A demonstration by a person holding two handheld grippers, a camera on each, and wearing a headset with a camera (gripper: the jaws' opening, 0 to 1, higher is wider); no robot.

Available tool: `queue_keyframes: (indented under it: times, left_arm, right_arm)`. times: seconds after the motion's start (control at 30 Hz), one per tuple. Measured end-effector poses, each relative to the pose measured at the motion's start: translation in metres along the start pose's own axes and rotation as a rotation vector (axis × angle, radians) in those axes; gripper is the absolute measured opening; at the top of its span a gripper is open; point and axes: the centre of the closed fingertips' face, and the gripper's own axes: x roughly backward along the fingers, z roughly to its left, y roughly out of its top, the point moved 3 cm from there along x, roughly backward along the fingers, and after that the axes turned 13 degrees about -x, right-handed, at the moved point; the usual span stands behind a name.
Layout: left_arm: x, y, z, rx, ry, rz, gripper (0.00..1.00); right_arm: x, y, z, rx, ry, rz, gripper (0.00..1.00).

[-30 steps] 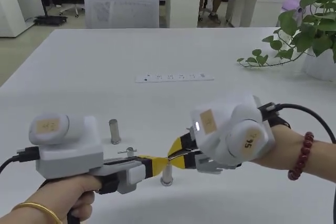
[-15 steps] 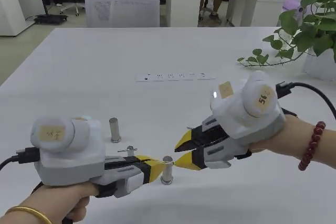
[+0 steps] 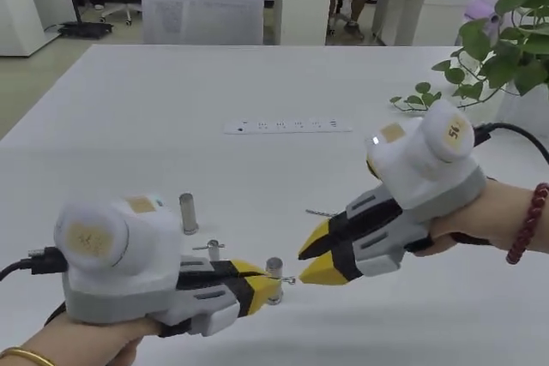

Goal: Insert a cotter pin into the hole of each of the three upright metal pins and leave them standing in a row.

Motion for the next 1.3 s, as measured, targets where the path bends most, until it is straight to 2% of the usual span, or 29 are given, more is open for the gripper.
queue_keyframes:
  times: [0.23, 0.6, 1.03, 1.3]
  left_arm:
    - [-0.001, 0.000, -0.005, -0.047, -0.031, 0.000, 0.00]
    - [0.000, 0.003, -0.016, -0.125, -0.092, -0.021, 0.00]
    - [0.003, 0.009, -0.029, -0.188, -0.149, -0.049, 0.00]
    - [0.005, 0.011, -0.033, -0.208, -0.173, -0.064, 0.00]
  right_arm:
    - [-0.002, -0.007, 0.007, 0.002, 0.080, 0.045, 0.18]
    - [-0.005, -0.014, 0.015, 0.001, 0.152, 0.085, 0.17]
    - [-0.006, -0.021, 0.026, -0.014, 0.226, 0.111, 0.13]
    - [-0.007, -0.022, 0.029, -0.007, 0.251, 0.117, 0.09]
